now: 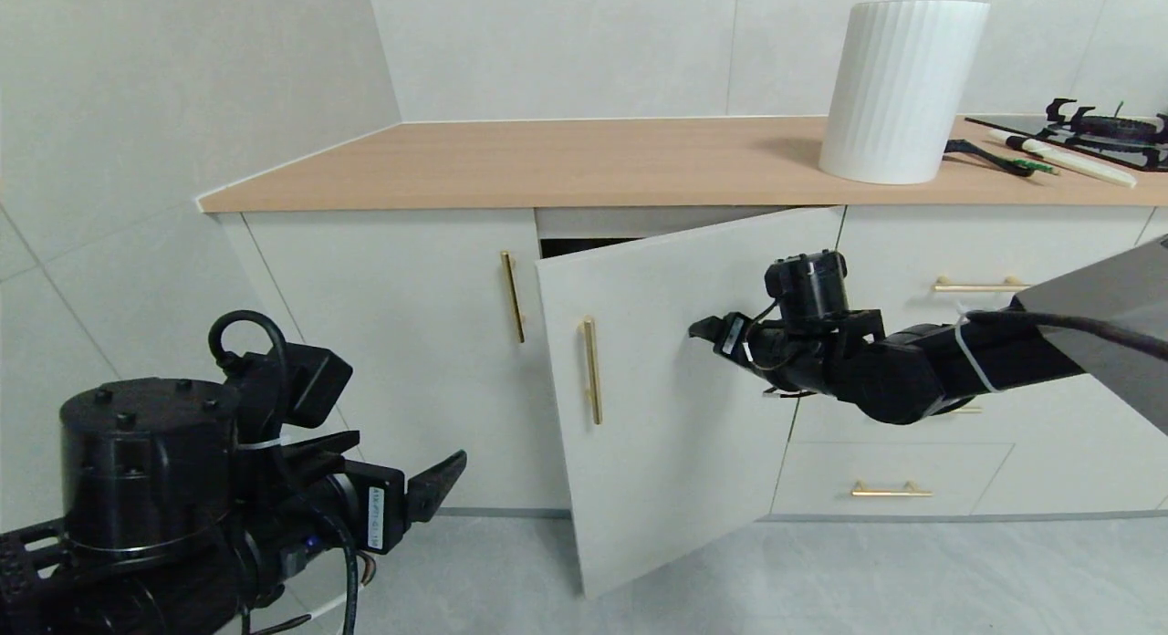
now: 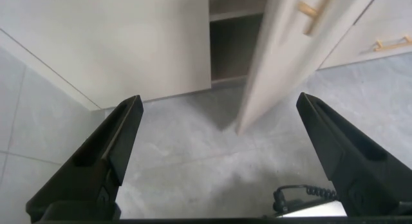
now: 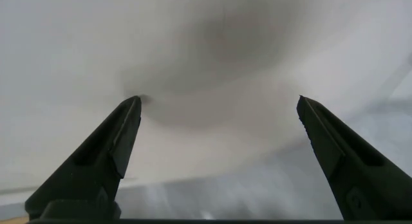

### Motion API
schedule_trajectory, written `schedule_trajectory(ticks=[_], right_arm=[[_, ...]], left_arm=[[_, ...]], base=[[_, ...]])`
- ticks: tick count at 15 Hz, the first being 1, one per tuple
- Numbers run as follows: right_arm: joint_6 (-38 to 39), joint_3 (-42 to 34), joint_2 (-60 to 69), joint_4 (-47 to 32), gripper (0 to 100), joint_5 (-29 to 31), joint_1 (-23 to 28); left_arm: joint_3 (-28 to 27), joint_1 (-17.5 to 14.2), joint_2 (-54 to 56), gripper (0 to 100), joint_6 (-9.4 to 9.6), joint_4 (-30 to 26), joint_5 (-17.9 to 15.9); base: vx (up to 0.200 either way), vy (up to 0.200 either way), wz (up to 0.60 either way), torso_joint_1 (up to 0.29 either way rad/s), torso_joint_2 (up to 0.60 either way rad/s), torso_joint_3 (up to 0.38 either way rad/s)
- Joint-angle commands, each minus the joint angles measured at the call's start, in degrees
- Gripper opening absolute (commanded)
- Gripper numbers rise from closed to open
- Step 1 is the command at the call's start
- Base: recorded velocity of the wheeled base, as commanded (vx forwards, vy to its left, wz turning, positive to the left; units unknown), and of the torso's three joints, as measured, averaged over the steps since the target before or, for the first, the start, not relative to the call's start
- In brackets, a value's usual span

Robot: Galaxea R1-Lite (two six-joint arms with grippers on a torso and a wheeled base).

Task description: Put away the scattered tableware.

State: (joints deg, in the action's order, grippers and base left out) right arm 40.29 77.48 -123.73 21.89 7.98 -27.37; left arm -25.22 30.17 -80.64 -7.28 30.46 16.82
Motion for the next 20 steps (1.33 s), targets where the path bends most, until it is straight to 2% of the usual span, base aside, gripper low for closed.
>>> schedule_trajectory(ticks=[1,4,10,13,20], right_arm=[[1.11,1.97,-3.44,1.31,100,1.77,0.03],[3.04,8.21,-8.8,1.4,100,7.57,0.39],[6.82,13.92,-10.91,1.48,100,9.77,3.29],[7.87,17.53,-12.76,1.48,100,13.46,4.08],[7.87,20.25,-14.34,1.22,100,15.48,4.78]], left_arm=[[0.0,-0.03,0.48,100,-0.02,0.03,-0.04],[0.0,-0.03,0.57,100,-0.02,0.03,-0.04],[0.0,-0.03,0.57,100,-0.02,0.03,-0.04],[0.0,-0.03,0.57,100,-0.11,0.03,-0.04],[0.0,-0.03,0.57,100,-0.02,0.03,-0.04]], base=[[0.0,0.0,0.0,0.0,0.0,0.0],[0.0,0.0,0.0,0.0,0.0,0.0],[0.0,0.0,0.0,0.0,0.0,0.0],[0.0,0.0,0.0,0.0,0.0,0.0],[0.0,0.0,0.0,0.0,0.0,0.0]])
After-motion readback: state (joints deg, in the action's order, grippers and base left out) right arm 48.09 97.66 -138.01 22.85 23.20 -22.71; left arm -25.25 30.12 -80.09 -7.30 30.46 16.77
